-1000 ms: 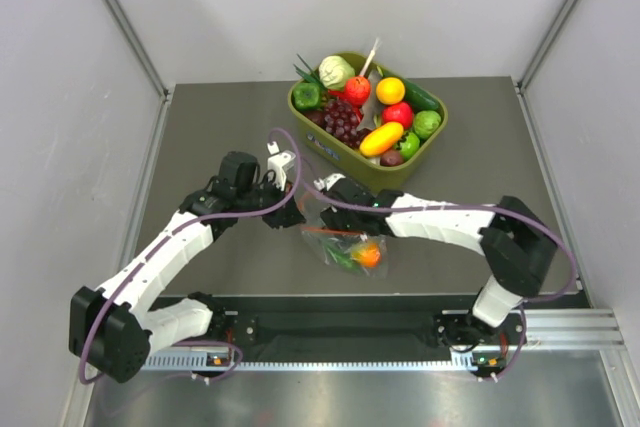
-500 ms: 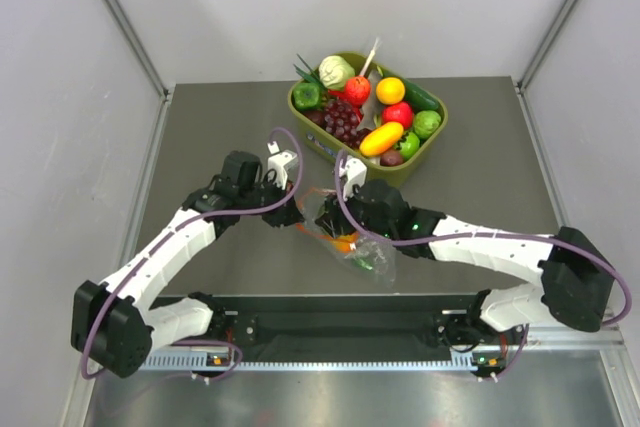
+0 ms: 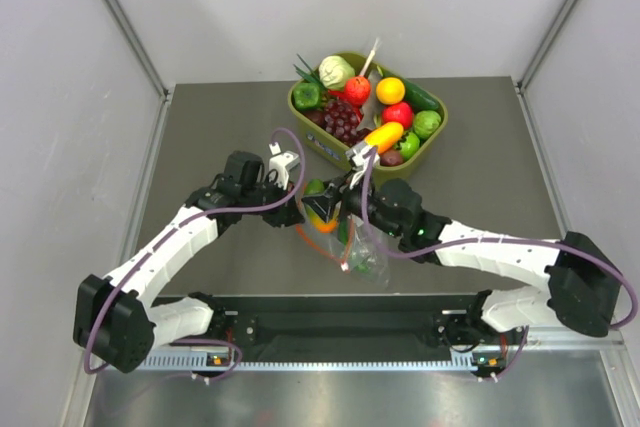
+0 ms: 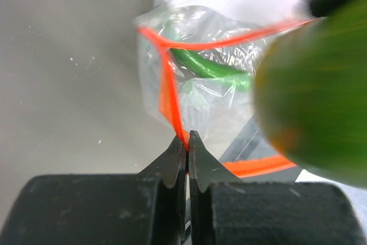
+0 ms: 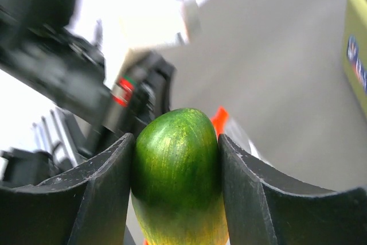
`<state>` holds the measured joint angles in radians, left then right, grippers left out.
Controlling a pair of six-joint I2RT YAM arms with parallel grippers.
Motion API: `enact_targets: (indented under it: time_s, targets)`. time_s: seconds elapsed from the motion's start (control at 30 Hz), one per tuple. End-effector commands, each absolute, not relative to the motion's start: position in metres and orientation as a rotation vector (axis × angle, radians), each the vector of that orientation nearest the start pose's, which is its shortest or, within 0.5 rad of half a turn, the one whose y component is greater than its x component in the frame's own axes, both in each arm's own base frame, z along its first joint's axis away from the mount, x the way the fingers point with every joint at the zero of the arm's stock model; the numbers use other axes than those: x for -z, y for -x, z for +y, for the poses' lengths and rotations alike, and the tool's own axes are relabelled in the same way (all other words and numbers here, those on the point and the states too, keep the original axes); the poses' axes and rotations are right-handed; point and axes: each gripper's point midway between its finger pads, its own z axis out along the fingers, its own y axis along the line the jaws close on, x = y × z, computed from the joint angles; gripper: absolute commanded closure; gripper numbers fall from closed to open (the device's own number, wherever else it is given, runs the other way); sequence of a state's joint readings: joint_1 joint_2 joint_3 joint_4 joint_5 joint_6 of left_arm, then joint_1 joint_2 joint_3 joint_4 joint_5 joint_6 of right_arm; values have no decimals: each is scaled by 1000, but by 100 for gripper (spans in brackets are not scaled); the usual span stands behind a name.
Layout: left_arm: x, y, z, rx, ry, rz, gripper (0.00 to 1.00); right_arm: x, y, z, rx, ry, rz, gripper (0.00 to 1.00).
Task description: Open the zip-top bag and remove the fake food
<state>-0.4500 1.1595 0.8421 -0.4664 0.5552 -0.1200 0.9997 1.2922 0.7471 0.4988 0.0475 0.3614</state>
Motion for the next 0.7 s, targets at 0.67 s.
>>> enact_targets:
  time_s: [0.67]
  targets:
    - [-161,-238,-205,817,-633,2270,100,-384,-300,250,-679,270,1406,60]
